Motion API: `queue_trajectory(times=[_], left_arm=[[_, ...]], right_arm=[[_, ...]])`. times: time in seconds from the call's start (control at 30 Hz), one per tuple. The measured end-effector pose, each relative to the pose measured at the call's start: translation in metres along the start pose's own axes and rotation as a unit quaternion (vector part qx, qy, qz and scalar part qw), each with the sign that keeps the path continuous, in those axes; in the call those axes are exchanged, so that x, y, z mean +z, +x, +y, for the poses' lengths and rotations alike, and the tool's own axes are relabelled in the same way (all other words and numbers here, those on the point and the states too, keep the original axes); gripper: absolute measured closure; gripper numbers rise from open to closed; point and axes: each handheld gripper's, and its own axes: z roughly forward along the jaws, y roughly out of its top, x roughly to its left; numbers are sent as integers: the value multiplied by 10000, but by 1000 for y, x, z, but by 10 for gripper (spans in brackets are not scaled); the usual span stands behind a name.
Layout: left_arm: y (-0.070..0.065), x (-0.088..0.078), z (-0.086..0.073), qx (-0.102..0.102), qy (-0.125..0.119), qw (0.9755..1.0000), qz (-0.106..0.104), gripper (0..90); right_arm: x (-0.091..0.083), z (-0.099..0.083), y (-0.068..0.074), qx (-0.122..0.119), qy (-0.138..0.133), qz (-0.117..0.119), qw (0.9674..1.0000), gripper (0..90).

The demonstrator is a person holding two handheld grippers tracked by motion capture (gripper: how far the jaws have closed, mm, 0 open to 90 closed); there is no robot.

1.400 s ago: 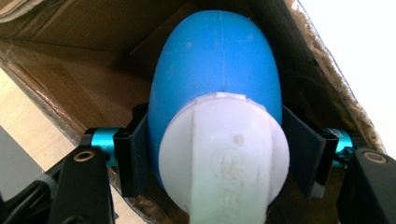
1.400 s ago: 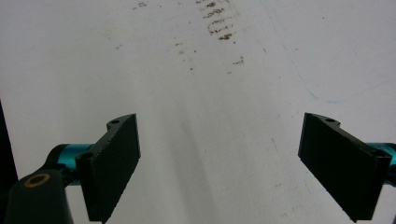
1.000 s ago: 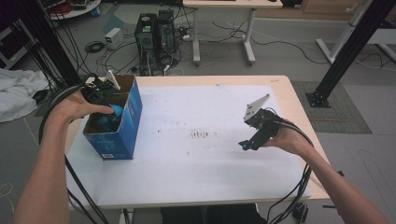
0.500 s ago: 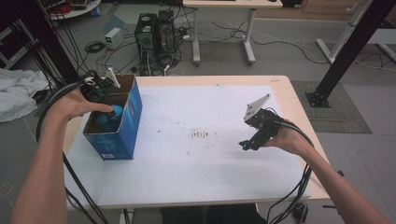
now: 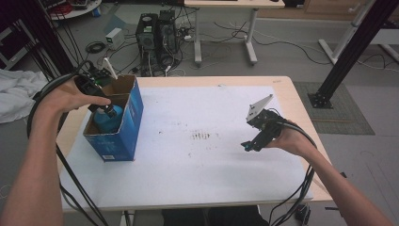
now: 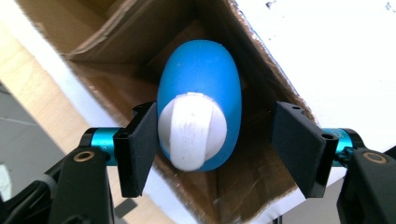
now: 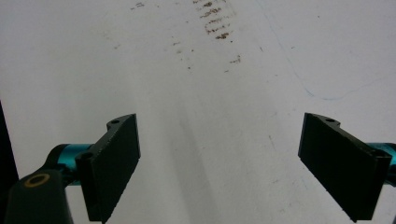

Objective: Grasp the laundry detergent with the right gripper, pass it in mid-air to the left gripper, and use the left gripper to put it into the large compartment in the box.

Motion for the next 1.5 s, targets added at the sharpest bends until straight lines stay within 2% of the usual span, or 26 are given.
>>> queue_trajectory(times=[0.3, 0.37, 0.47, 0.5, 0.53, 0.6, 0.77, 0.8, 0.87, 0.93, 0.97, 1.03, 1.07, 1.1, 1.2, 1.3, 1.37, 1.4, 1.5], left_arm=[[-13, -27, 15, 172, -300, 9993, 122, 332], [-23, -40, 24, 322, -490, 9982, 110, 332], [-33, -48, 33, 469, -620, 9970, 43, 332], [-33, -48, 33, 469, -620, 9970, 43, 332], [-39, -51, 40, 643, -612, 9961, 5, 332], [-46, -51, 47, 778, -600, 9952, -56, 332], [-63, -47, 65, 996, -609, 9930, -186, 332], [-63, -47, 65, 996, -609, 9930, -186, 332], [-77, -43, 76, 1174, -641, 9906, -279, 332], [-80, -42, 78, 1229, -640, 9899, -302, 332], [-91, -36, 85, 1338, -657, 9881, -374, 332], [-100, -30, 89, 1453, -651, 9864, -407, 329], [-104, -26, 92, 1483, -655, 9859, -425, 238], [-109, -22, 94, 1509, -699, 9849, -483, 192], [-119, -11, 97, 1588, -729, 9830, -566, 192], [-127, 0, 99, 1676, -652, 9814, -675, 192], [-127, 0, 99, 1676, -652, 9814, -675, 192], [-133, 12, 98, 1670, -628, 9811, -750, 192], [-137, 23, 96, 1706, -529, 9808, -788, 192]], right_arm=[[-1, 0, 0, 19, 1, -4, 10000, 120], [-2, 0, -1, 37, 0, -23, 10000, 120], [-2, 0, -1, 42, 22, -17, 10000, 120], [-2, 0, -1, 42, 22, -17, 10000, 120], [-2, 0, -1, 30, 22, -18, 10000, 120], [-2, 0, 0, 22, 16, -12, 10000, 120], [-3, 1, -1, 20, 29, -28, 10000, 120], [-4, 1, -1, 37, 27, -39, 10000, 120], [-5, 1, -1, 43, 24, -55, 10000, 120], [-6, 1, -2, 63, 28, -75, 9999, 120], [-6, 1, -3, 53, 13, -86, 9999, 120], [-7, 0, -2, 81, 17, -95, 9999, 120], [-7, 0, -2, 83, 20, -97, 9999, 120], [-7, 0, -2, 81, 26, -97, 9999, 120], [-8, 0, -2, 97, 34, -115, 9999, 120], [-9, -1, -3, 109, 18, -137, 9998, 120], [-10, -2, -3, 120, 19, -149, 9998, 120], [-11, -3, -4, 145, 18, -160, 9998, 120], [-13, -5, -5, 183, 16, -186, 9997, 120]])
